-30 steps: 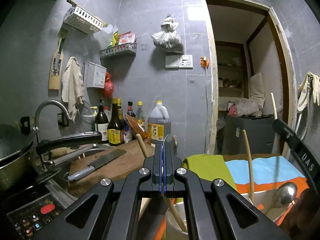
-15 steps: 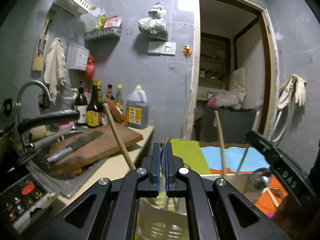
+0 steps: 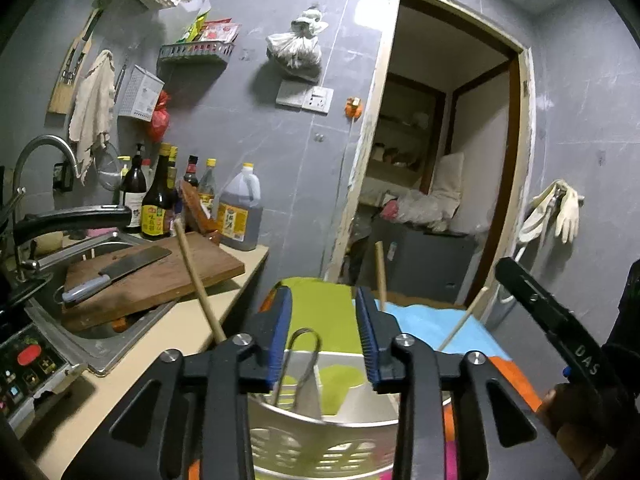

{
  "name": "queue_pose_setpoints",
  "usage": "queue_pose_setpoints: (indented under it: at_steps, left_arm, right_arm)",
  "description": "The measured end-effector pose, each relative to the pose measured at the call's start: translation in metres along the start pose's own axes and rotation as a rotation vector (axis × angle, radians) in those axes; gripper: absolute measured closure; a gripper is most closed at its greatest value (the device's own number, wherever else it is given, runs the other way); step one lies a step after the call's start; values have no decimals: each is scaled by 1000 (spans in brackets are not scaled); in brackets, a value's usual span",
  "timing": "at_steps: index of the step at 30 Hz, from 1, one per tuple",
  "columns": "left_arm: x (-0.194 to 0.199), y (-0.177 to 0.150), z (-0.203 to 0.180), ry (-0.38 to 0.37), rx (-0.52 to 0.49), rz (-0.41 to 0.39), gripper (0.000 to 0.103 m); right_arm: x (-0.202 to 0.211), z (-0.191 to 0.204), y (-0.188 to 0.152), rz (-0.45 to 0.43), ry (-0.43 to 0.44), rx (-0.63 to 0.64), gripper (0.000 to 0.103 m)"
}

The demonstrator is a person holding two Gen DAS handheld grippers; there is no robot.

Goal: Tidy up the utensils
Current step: 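Open both tools to drop spoon and chopstick into the caddy, then move both open tools back over the chopsticks and fork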

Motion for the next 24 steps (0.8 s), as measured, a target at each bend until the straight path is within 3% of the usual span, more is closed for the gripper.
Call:
queue_pose_setpoints:
  at_steps: [2, 4, 8, 11, 13, 16, 24]
  left_arm:
    - [6, 4, -7, -9, 1, -16, 66]
    - [13, 9, -15, -19, 2, -33, 56]
    - [25, 15, -31, -43, 7, -65, 42]
    - [34, 16, -49, -66, -7, -82, 30]
    - [38, 16, -61, -74, -20, -94, 18]
    - [42, 11, -82, -101, -48, -100, 11]
    - [36, -24, -136, -164, -142, -28, 7]
  right_arm:
    - [12, -5, 10, -19, -22, 17, 42]
    - [27, -10, 20, -40, -49, 38, 25]
    - [56, -20, 35, -62, -108, 87, 15]
    - [77, -31, 41, -69, -147, 99, 1]
    - [91, -38, 43, -69, -176, 111, 0]
    - [107, -46, 42, -58, -213, 135, 0]
    - [142, -76, 29, -2, -296, 158, 0]
Point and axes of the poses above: each gripper's, at about its wrist camera, not at the fingertips, and x roughly against the way its jaws point, z to its left, y to its top, the point moved 7 cm from there along -x, roughly the way its jaws point, and after that the axes turned 12 degrees about y, right-handed, at the moved point
